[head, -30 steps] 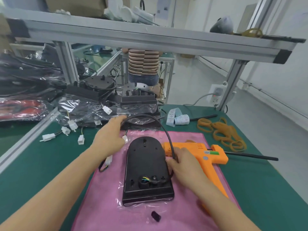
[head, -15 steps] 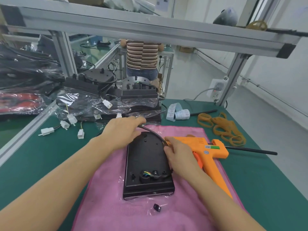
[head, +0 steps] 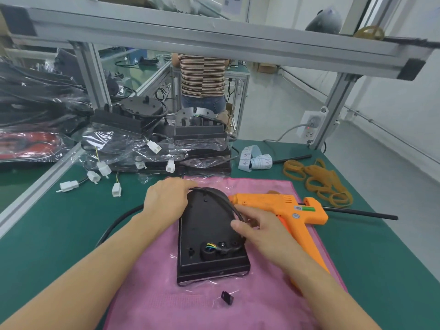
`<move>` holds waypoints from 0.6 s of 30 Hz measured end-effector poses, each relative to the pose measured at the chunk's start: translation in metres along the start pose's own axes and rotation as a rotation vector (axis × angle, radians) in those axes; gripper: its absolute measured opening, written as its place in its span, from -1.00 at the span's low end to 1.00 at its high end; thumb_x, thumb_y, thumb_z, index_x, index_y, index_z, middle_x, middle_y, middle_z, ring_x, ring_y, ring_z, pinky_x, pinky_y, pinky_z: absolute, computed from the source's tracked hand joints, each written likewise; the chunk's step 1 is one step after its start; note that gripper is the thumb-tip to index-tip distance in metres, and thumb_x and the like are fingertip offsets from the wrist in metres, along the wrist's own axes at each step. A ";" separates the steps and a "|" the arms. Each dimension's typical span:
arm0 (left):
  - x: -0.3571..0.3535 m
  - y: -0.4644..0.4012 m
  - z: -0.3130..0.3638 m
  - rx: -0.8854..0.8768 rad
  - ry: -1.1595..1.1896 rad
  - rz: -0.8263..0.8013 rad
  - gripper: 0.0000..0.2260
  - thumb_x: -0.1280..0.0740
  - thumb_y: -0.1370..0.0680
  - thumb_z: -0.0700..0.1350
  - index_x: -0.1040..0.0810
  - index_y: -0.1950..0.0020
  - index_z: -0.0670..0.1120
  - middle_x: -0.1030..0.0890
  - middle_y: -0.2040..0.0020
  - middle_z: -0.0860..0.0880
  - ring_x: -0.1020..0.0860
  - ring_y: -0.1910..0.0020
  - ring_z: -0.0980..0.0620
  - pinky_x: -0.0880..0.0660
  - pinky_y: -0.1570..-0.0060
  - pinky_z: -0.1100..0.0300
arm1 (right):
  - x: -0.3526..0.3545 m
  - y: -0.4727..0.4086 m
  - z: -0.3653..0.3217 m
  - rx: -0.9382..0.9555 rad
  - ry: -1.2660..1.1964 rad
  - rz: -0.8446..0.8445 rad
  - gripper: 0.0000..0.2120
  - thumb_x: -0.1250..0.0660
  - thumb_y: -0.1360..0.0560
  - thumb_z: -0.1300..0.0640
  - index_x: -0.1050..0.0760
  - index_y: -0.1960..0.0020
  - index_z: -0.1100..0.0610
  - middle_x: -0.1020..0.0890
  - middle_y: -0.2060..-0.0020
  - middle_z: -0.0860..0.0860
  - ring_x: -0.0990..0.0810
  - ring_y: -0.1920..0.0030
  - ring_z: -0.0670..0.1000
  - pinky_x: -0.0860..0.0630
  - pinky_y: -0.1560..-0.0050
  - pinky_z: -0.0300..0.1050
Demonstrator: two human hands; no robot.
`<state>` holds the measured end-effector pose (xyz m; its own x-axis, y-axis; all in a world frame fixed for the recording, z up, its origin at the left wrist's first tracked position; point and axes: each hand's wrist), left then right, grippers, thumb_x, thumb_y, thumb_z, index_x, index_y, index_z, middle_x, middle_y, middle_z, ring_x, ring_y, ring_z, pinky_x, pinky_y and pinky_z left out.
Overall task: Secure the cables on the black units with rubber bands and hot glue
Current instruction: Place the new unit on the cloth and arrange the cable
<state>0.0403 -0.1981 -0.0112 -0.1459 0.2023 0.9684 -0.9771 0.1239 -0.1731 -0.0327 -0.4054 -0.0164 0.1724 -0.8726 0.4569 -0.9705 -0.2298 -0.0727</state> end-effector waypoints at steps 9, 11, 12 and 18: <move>0.020 0.006 0.003 -0.050 -0.307 -0.109 -0.79 -0.22 -0.55 -0.21 -0.59 -0.09 -0.06 -0.57 -0.05 -0.08 -0.57 -0.05 -0.15 -0.32 0.22 0.13 | -0.024 -0.002 -0.007 -0.002 0.754 0.131 -0.55 -0.08 -0.63 0.13 -0.23 -0.49 -0.14 -0.41 -0.06 0.07 -0.53 -0.05 0.19 -0.45 -0.01 -0.01; 0.030 0.008 0.002 -0.011 -0.243 -0.199 -0.86 -0.23 -0.50 -0.24 -0.55 0.02 -0.11 -0.59 0.03 -0.12 -0.57 -0.02 -0.20 -0.34 0.20 0.12 | -0.027 -0.006 -0.007 -0.040 0.793 0.137 -0.53 -0.10 -0.62 0.18 -0.24 -0.49 -0.12 -0.42 -0.10 0.09 -0.53 -0.05 0.20 -0.45 0.01 0.00; 0.034 0.009 0.001 -0.006 -0.208 -0.250 -0.89 -0.23 -0.49 -0.26 -0.52 0.09 -0.11 -0.57 0.12 -0.11 -0.56 0.01 -0.21 -0.36 0.20 0.12 | -0.029 -0.005 -0.008 -0.060 0.801 0.147 -0.54 -0.11 -0.62 0.19 -0.27 -0.48 -0.11 -0.43 -0.11 0.09 -0.53 -0.05 0.20 -0.43 0.02 0.00; 0.049 0.022 -0.010 0.179 0.245 -0.466 -0.78 -0.24 -0.54 -0.27 -0.57 0.27 -0.27 -0.64 0.42 -0.12 -0.49 0.50 -0.09 -0.36 0.55 0.31 | -0.033 0.011 -0.026 -0.021 0.762 0.327 -0.70 -0.16 -0.62 0.09 -0.35 -0.34 0.01 -0.40 -0.18 0.01 -0.46 -0.13 0.07 -0.35 0.01 -0.06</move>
<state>0.0126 -0.1757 0.0310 0.3278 0.3886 0.8611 -0.9437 0.0914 0.3180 -0.0535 -0.3684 -0.0091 -0.2733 -0.3610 0.8916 -0.9560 -0.0007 -0.2933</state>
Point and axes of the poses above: each hand's wrist, its own y-axis away from the middle knuckle, its own x-axis out of the back of the hand, z = x × y
